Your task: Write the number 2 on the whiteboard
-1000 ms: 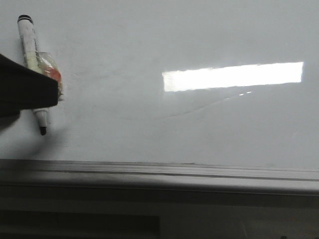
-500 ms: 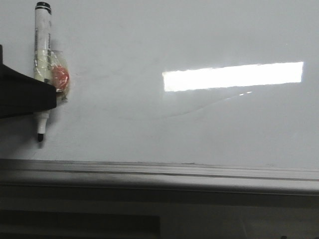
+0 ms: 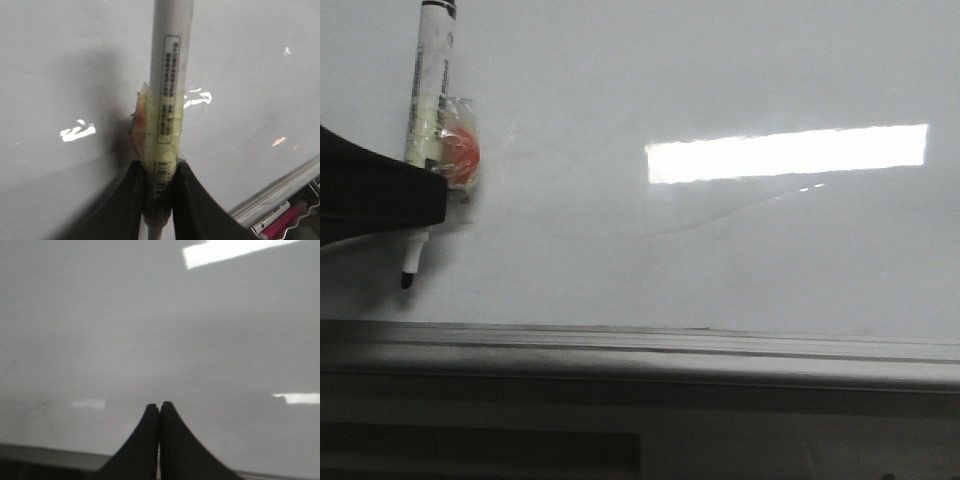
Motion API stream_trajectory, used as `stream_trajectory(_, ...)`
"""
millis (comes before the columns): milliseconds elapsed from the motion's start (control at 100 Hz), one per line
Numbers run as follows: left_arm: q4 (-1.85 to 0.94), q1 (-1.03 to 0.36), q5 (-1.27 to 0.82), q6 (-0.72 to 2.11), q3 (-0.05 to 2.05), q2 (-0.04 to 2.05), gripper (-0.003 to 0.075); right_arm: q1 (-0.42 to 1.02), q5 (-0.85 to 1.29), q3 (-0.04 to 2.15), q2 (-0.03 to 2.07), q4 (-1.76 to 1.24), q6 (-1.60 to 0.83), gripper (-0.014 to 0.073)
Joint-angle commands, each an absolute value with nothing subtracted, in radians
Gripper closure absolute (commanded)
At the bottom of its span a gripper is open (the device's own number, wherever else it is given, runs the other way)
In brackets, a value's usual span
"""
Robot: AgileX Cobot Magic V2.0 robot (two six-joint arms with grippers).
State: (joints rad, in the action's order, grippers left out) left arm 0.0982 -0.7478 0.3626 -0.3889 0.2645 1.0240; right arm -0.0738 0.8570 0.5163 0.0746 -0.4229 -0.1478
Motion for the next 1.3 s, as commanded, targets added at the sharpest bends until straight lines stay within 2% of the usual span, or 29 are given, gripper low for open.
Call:
stream_trajectory(0,0.171,-0.752,0.443,-0.387,0.292,0.997,0.0740,-0.061,0.810,0.538,0.122,-0.622,-0.336,0.0644)
stream_trajectory(90,0.256,-0.752,0.443,-0.387,0.292,0.974,0.0740,-0.010,0.798,0.538,0.134,-0.730,-0.421,0.0644)
stream_trajectory(280,0.404,-0.752,0.445,-0.387,0.292,0.928,0.0739,0.141,0.739,0.538,0.190,-0.735,-0.511,0.0643)
stream_trajectory(590,0.533,-0.752,0.491,-0.387,0.292,0.915,0.0739,0.557,0.664,0.540,0.354,-0.620,-0.675,0.0643)
stream_trajectory(700,0.653,-0.752,0.493,-0.387,0.292,0.915,0.0739,0.646,0.571,0.543,0.469,-0.593,-0.675,0.0638)
stream_trajectory(770,0.718,-0.752,0.493,-0.387,0.292,0.915,0.0739,0.679,0.538,0.553,0.551,-0.593,-0.689,0.0583)
stream_trajectory(810,0.762,-0.752,0.491,-0.387,0.292,0.915,0.0739,0.693,0.536,0.564,0.593,-0.593,-0.697,0.0515)
stream_trajectory(940,0.860,-0.752,0.489,-0.387,0.292,0.915,0.0739,0.728,0.533,0.639,0.737,-0.594,-0.697,0.0175)
stream_trajectory(990,0.860,-0.752,0.485,-0.387,0.292,0.915,0.0739,0.738,0.528,0.674,0.781,-0.595,-0.697,0.0088)
stream_trajectory(1030,0.860,-0.752,0.480,-0.372,0.292,0.915,0.0739,0.746,0.527,0.705,0.815,-0.599,-0.697,0.0067)
stream_trajectory(1290,0.860,-0.752,0.361,-0.332,0.317,0.915,0.0739,0.849,0.514,0.873,1.026,-0.602,-0.697,0.0101)
